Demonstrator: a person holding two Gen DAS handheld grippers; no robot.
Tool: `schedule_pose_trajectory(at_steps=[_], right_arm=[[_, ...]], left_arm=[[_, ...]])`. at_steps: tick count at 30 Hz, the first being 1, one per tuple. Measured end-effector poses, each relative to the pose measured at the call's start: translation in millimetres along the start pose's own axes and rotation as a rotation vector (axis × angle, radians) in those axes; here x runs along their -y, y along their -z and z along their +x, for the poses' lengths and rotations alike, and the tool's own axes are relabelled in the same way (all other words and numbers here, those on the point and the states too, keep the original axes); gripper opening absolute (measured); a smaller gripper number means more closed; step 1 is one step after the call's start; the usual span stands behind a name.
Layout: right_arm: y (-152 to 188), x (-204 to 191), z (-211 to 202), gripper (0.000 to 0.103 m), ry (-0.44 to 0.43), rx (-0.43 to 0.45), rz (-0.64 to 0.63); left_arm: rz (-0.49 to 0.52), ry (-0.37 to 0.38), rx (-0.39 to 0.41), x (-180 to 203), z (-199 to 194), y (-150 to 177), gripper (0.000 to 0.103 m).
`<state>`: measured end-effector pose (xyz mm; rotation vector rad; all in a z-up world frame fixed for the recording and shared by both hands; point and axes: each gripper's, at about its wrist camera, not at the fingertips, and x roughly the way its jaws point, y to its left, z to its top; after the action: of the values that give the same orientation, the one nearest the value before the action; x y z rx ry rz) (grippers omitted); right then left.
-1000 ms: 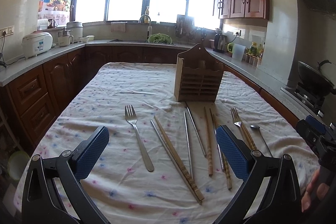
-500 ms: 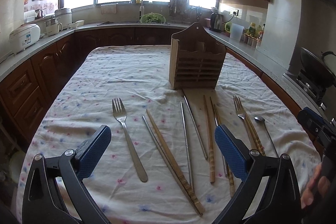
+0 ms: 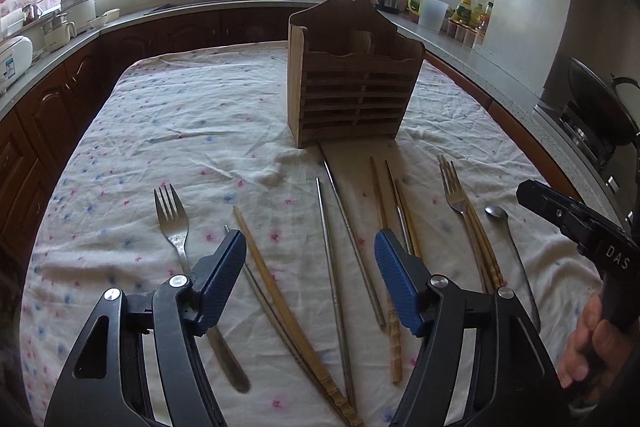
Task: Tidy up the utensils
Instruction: 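Lower the left gripper to a steel chopstick while the right gripper lowers to a wooden chopstick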
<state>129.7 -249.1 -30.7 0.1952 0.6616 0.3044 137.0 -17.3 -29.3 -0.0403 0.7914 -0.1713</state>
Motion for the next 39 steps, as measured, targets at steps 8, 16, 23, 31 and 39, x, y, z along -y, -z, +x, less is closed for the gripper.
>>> schedule_pose_trajectory(at_steps=[8, 16, 23, 31, 39], right_arm=[[-21, 38, 40, 0.019, 0.094, -0.079, 0.039], [-27, 66, 90, 0.015, 0.125, -0.192, 0.069], [-22, 69, 110, 0.011, 0.121, -0.236, 0.066], [-27, 78, 120, 0.01, 0.12, -0.262, 0.092], [-40, 71, 139, 0.008, 0.158, -0.312, 0.006]], left_arm=[[0.001, 0.021, -0.088, -4, 39, -14, 0.046], [0.012, 0.042, -0.19, -4, 80, -21, 0.035], [0.028, 0.054, -0.243, -2, 103, -24, 0.026], [0.066, 0.045, -0.249, 4, 113, -32, 0.024], [0.105, 0.045, -0.274, 5, 115, -33, 0.022]])
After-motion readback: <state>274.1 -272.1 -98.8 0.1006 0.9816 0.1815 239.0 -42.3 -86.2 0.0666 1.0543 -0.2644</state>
